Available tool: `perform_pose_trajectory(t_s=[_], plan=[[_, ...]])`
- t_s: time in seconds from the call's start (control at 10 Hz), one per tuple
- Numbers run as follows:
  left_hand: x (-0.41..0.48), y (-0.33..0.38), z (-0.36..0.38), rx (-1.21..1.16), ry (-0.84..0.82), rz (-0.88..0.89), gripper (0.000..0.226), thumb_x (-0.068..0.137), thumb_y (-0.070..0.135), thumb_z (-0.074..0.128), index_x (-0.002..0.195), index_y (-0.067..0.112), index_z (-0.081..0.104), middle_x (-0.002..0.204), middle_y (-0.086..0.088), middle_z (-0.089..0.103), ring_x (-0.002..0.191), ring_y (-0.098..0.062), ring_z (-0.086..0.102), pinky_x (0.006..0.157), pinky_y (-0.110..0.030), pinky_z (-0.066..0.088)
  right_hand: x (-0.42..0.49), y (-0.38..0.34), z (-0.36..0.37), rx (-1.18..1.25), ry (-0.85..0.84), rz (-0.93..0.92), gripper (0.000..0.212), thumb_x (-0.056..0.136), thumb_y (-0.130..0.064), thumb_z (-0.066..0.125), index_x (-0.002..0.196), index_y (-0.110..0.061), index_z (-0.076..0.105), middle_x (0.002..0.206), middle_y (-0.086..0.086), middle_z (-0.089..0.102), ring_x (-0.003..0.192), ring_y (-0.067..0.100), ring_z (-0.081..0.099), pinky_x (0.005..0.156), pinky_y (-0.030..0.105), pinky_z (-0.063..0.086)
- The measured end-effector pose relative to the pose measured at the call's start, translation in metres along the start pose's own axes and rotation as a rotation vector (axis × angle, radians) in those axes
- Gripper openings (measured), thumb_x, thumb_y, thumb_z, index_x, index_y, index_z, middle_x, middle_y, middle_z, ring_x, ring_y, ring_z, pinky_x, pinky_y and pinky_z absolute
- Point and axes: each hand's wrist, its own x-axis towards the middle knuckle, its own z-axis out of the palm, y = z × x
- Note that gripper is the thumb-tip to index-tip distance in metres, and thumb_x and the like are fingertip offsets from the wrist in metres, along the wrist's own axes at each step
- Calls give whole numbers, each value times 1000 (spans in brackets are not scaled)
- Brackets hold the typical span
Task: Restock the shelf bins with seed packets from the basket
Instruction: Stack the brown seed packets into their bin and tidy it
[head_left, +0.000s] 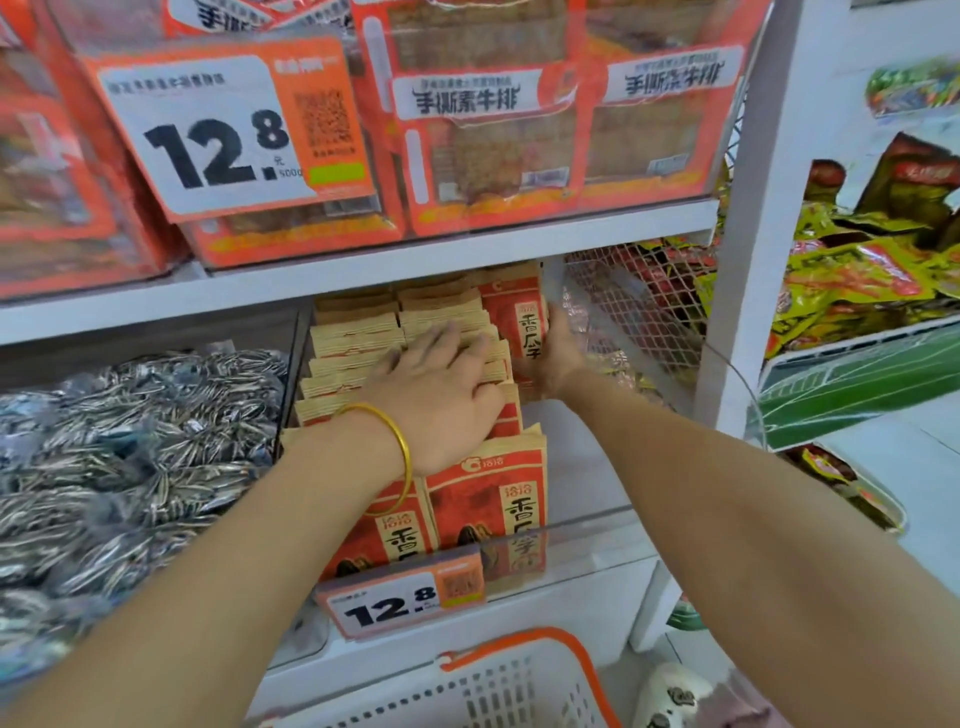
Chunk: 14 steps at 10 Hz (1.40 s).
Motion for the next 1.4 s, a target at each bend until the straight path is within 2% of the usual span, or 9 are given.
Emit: perform_pose_trajectory(t_s=[0.1, 0.4, 0.7, 0.9, 1.0, 1.1, 1.2, 1.3, 1.4], plan=[[0, 0, 0, 4, -2, -2, 55, 99, 41, 14, 149, 31, -7, 157, 4, -17, 144, -11, -16, 116, -36, -6, 0, 4, 6, -375, -31, 162, 79, 79, -31, 70, 142, -21, 22, 136, 16, 41, 126, 38, 41, 105, 49, 35], [1, -2, 2, -5, 6, 14, 55, 99, 42, 13, 148, 32, -9, 156, 4, -18, 143, -11, -17, 116, -36, -7, 3, -1, 11, -247, -74, 225, 72, 80, -23, 70, 138, -2, 33, 136, 18, 45, 123, 33, 47, 103, 40, 40], [7, -5, 3, -62, 41, 16, 53, 100, 40, 16, 149, 32, 1, 158, 6, -10, 144, -11, -11, 117, -38, -4, -11, -16, -9, -170, -77, 280, 66, 83, -15, 70, 133, -4, 29, 131, 18, 46, 113, 33, 51, 92, 47, 49], [-42, -4, -5, -116, 478, 189, 64, 84, 50, 20, 139, 26, 42, 148, 1, 38, 137, -18, 30, 113, -37, 25, -122, -65, -64, -260, 66, -112, 43, 84, -20, 68, 122, -12, 50, 105, 4, 58, 87, 15, 54, 72, 29, 44], [-109, -11, 28, -210, 648, 327, 45, 87, 37, 38, 122, 19, 60, 127, 0, 58, 119, -17, 48, 102, -22, 29, -221, -70, -74, -303, 0, -307, 21, 86, -22, 63, 104, -27, 54, 87, -11, 59, 74, 7, 57, 61, 18, 43], [-158, -34, 100, -264, 548, 331, 33, 87, 25, 44, 107, 17, 67, 114, 3, 64, 108, -13, 53, 94, -17, 35, -277, -47, -37, -461, -359, -275, 19, 86, -29, 61, 105, -30, 56, 90, -13, 59, 73, 5, 55, 67, 20, 46], [-175, -68, 172, -254, 292, 239, 33, 81, 27, 42, 94, 20, 71, 104, 5, 68, 97, -11, 58, 79, -25, 49, -287, 4, 35, -755, -731, -243, 29, 91, -39, 54, 117, -28, 54, 105, -8, 59, 86, 11, 53, 84, 32, 48], [-177, -104, 224, -225, 30, 130, 33, 80, 28, 40, 89, 19, 70, 96, 2, 69, 90, -18, 64, 70, -34, 56, -287, 54, 90, -767, -1041, -101, 42, 97, -27, 47, 134, -8, 47, 134, 4, 52, 121, 20, 49, 96, 28, 35], [-178, -120, 247, -154, -99, 60, 29, 92, 31, 39, 100, 19, 65, 103, 1, 64, 98, -21, 59, 82, -37, 49, -291, 116, 129, -685, -1119, 111, 53, 96, -25, 51, 144, -8, 35, 148, 3, 35, 131, 13, 38, 101, 23, 28]])
